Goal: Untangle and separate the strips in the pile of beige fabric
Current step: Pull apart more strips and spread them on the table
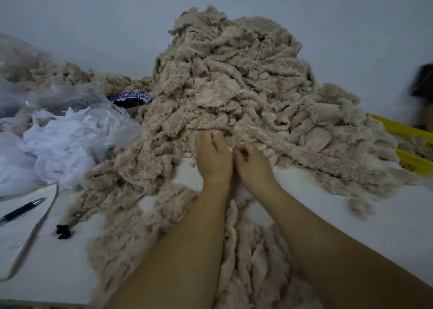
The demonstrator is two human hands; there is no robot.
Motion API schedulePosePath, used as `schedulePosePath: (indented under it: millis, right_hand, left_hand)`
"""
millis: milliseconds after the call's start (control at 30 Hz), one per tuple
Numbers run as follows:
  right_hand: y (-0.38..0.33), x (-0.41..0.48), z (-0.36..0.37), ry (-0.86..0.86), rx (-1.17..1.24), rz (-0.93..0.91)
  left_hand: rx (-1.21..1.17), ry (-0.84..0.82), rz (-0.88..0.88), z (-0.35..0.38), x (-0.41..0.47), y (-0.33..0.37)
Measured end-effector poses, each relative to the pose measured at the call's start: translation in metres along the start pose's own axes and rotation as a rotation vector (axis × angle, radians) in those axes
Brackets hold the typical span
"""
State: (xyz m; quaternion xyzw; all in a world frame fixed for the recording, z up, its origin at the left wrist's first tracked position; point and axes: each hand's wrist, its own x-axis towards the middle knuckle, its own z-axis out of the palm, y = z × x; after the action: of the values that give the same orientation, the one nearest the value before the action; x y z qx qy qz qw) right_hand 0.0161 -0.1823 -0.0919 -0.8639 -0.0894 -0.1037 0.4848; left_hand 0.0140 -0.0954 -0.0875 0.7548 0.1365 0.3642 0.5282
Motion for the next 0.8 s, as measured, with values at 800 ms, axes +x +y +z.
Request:
schedulePosePath:
  millis: [800]
  right_hand:
    - [0.021,0.030,-0.043,-0.363,-0.173,-0.061]
  left_hand:
    - [0.176,-0.725,0.232,-0.014,0.011,-0.026]
